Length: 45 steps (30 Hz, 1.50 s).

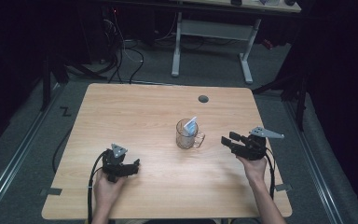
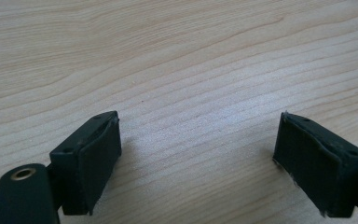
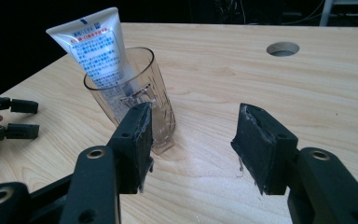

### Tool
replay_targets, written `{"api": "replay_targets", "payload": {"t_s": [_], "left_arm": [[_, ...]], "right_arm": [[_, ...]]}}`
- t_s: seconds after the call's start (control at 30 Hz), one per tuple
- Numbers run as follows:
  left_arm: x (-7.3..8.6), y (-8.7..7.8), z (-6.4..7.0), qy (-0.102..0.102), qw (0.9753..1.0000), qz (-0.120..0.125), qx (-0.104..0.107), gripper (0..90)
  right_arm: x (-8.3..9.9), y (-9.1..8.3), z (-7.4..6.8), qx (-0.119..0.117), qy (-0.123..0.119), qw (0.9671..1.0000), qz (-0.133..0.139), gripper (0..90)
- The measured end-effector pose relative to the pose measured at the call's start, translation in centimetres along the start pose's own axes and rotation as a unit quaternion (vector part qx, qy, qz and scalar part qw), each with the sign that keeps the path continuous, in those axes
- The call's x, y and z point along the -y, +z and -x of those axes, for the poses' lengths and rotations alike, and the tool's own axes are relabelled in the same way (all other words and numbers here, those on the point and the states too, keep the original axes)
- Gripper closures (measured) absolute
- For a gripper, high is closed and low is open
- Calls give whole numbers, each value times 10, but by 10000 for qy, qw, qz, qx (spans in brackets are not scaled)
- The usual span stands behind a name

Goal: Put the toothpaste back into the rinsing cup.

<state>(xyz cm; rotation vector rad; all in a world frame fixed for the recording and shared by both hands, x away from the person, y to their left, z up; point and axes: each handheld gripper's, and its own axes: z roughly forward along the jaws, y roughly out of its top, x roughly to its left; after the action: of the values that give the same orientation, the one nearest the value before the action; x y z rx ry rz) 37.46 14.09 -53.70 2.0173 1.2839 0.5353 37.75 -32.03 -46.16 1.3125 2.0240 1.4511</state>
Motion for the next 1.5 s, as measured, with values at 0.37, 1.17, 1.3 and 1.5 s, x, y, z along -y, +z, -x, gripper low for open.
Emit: {"api": "replay_targets", "payload": {"t_s": [0.37,1.17,1.3,1.5], "left_arm": [[0,0,0,-2,10000,-1,-3,148],[0,0,0,-4,10000,0,-4,148],[0,0,0,-5,10000,1,-4,148],[0,0,0,-5,10000,0,-4,148]], "right_arm": [[12,7,3,40,85,9999,-109,463],[27,34,4,383,-107,9975,-592,463],[31,41,5,469,-125,9965,-685,463],[33,46,7,573,-176,9953,-765,463]]}}
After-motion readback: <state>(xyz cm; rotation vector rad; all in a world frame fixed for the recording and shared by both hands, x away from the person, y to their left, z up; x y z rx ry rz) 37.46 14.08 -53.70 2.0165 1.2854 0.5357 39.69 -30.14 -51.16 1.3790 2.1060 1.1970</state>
